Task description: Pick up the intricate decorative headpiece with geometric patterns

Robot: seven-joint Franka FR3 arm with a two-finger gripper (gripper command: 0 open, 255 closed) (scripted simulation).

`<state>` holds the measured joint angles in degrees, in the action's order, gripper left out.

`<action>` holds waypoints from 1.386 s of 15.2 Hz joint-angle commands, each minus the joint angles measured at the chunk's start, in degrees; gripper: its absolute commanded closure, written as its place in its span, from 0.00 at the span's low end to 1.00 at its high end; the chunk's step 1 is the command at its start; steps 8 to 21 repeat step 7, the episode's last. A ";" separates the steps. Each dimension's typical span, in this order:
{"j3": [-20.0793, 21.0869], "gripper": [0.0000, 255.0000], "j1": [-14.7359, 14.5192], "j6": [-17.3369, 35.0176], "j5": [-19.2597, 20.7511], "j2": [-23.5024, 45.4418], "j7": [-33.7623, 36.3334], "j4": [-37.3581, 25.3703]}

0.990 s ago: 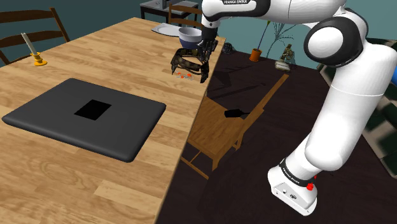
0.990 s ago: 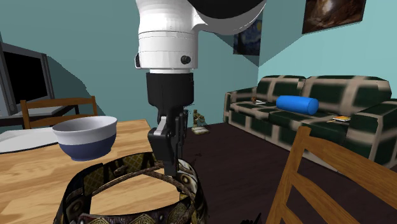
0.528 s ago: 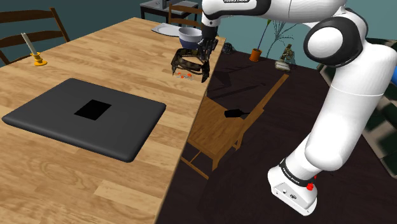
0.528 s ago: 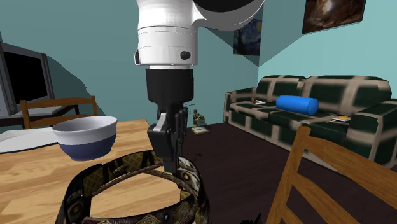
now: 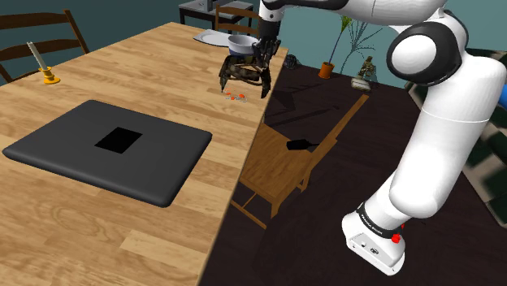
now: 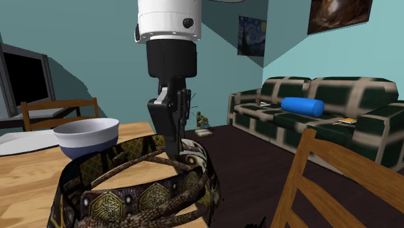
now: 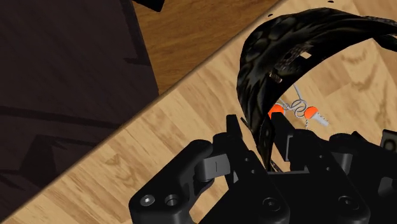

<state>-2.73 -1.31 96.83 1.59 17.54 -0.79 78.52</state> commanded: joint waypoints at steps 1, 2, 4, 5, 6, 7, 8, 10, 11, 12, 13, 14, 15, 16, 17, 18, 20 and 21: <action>-0.03 1.00 0.08 -1.91 -0.04 0.48 -0.16 -2.42; -0.03 1.00 0.09 -2.77 -0.06 0.66 -0.19 -3.46; -0.04 1.00 0.11 -4.53 -0.08 1.09 -0.26 -5.65; -0.04 1.00 0.12 -5.43 -0.09 1.34 -0.29 -6.80; -0.04 1.00 0.12 -5.56 -0.09 1.36 -0.30 -6.95; -0.04 1.00 0.12 -5.56 -0.09 1.37 -0.30 -6.97; -0.04 1.00 0.12 -5.56 -0.09 1.37 -0.30 -6.97; -0.04 1.00 0.12 -5.56 -0.09 1.37 -0.30 -6.97; -0.04 1.00 0.12 -5.56 -0.09 1.37 -0.30 -6.97; -0.04 1.00 0.12 -5.56 -0.09 1.37 -0.30 -6.97; -0.04 1.00 0.12 -5.56 -0.09 1.37 -0.30 -6.97; -0.04 1.00 0.12 -5.56 -0.09 1.37 -0.30 -6.97; -0.04 1.00 0.12 -5.56 -0.09 1.37 -0.30 -6.97; -0.04 1.00 0.12 -5.56 -0.09 1.37 -0.30 -6.97; -0.04 1.00 0.12 -5.56 -0.09 1.37 -0.30 -6.97; -0.04 1.00 0.12 -5.56 -0.09 1.37 -0.30 -6.97; -0.04 1.00 0.12 -5.56 -0.09 1.37 -0.30 -6.97; -0.04 1.00 0.12 -5.56 -0.09 1.37 -0.30 -6.97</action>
